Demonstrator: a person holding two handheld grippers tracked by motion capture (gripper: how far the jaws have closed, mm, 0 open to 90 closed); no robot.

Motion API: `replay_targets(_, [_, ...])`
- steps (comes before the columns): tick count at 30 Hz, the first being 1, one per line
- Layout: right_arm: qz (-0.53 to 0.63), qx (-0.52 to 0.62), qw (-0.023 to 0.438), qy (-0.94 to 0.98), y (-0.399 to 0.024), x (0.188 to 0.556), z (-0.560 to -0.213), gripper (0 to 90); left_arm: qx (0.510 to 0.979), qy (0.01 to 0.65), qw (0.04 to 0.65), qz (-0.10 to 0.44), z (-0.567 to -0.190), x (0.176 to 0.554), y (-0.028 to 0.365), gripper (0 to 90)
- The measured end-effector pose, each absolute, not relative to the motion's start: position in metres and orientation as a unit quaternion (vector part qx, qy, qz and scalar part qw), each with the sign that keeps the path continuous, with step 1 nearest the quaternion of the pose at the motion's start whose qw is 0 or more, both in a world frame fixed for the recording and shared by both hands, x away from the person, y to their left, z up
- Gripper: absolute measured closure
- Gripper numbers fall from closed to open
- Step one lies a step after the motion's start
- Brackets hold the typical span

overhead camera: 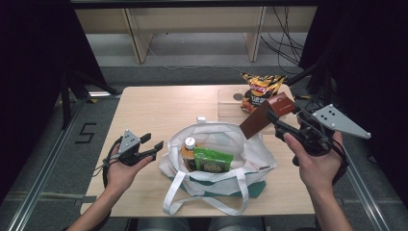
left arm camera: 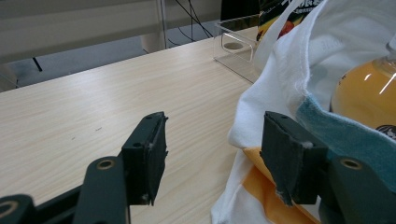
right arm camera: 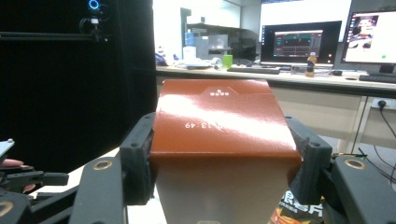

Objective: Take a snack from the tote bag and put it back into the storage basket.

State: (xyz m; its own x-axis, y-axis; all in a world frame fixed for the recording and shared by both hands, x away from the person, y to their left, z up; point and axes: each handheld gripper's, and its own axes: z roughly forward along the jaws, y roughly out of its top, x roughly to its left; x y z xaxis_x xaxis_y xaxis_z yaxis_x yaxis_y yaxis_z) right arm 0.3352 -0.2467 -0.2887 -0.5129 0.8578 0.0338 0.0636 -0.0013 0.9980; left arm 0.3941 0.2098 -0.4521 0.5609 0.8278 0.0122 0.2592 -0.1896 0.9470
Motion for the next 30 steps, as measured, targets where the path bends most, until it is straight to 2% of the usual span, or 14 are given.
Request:
replay_targets(10, [0.597, 0.375, 0.353, 0.615, -0.255, 0.342, -0.286, 39.1, 0.720, 0.378, 0.513, 0.277, -0.452, 0.394, 0.210, 40.2])
replay_targets(30, [0.588, 0.397, 0.372, 0.599, -0.269, 0.354, -0.283, 39.1, 0.720, 0.377, 0.513, 0.276, -0.453, 0.395, 0.209, 40.2])
